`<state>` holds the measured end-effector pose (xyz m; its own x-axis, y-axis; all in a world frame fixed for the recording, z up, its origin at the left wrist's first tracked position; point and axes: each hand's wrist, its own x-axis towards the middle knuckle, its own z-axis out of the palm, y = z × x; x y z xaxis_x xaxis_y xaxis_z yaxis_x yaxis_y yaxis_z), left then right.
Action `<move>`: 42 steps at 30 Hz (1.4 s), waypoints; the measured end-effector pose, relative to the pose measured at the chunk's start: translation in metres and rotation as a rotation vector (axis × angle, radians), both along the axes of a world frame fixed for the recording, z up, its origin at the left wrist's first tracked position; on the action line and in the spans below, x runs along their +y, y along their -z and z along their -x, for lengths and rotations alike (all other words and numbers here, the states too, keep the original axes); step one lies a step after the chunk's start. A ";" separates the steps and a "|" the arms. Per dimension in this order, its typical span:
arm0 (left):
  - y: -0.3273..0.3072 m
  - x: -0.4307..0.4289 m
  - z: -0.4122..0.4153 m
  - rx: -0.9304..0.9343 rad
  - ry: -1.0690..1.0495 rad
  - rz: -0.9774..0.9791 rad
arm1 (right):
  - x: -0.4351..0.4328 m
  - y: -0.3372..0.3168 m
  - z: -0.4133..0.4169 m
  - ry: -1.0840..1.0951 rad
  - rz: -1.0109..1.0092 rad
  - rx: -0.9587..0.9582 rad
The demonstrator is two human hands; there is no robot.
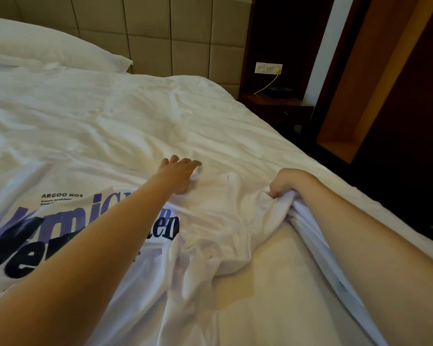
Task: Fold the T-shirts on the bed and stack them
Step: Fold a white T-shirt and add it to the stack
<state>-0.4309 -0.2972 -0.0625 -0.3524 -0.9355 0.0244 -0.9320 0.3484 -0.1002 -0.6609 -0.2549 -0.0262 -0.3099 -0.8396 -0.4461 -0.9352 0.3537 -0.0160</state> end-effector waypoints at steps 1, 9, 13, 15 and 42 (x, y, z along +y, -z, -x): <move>0.002 -0.006 -0.001 -0.028 0.011 -0.009 | -0.004 0.001 0.002 0.003 0.024 -0.016; -0.027 -0.031 -0.019 0.033 -0.164 -0.091 | -0.027 0.001 0.028 0.180 0.604 -0.385; -0.052 -0.048 -0.015 0.572 -0.326 0.185 | -0.036 -0.008 0.038 0.235 1.067 -0.447; -0.054 -0.055 -0.004 0.660 -0.308 0.287 | -0.040 -0.007 0.039 0.192 1.170 -0.386; 0.003 0.052 0.132 0.431 0.433 -0.552 | -0.020 0.016 0.072 0.434 0.365 -0.597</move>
